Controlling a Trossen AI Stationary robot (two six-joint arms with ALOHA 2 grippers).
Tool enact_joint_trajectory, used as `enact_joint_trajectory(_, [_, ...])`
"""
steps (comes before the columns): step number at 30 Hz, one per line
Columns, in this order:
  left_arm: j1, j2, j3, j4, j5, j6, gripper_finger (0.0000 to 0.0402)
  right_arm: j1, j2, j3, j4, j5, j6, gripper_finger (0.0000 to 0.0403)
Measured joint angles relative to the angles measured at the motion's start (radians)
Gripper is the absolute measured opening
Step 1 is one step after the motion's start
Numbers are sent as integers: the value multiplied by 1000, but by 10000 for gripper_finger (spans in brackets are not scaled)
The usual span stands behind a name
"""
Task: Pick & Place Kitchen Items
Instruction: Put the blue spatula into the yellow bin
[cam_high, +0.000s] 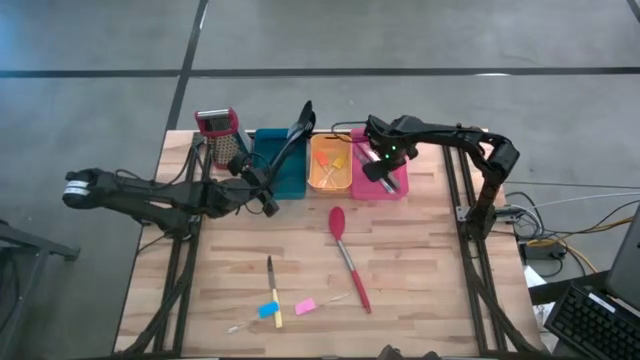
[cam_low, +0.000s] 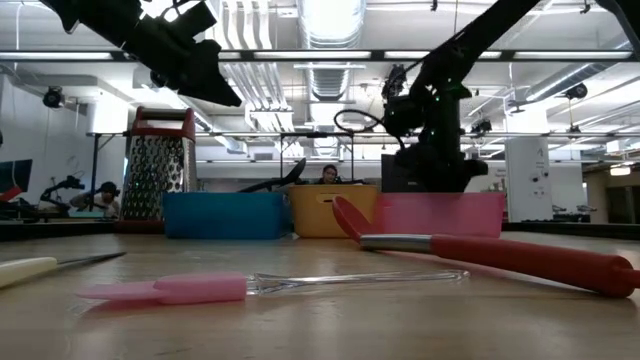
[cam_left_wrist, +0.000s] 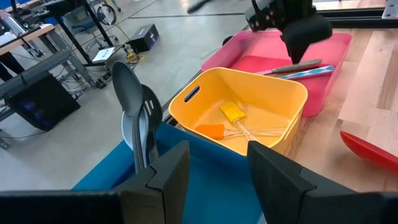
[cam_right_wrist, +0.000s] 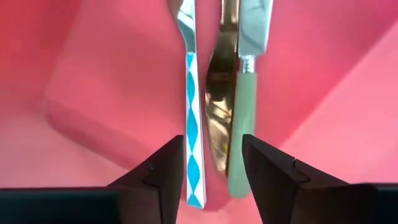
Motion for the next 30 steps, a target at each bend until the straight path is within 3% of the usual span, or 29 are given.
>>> enact_joint_trajectory(9, [0, 0, 0, -1, 0, 0, 168, 39, -57, 149, -20, 3, 5, 157])
enact_joint_trajectory(21, [0, 0, 0, -1, 0, 0, 168, 174, -198, 306, -14, 4, -2, 102])
enact_joint_trajectory(30, [1, 3, 0, 18, 16, -12, 168, 360, -327, 315, -18, 96, -23, 57])
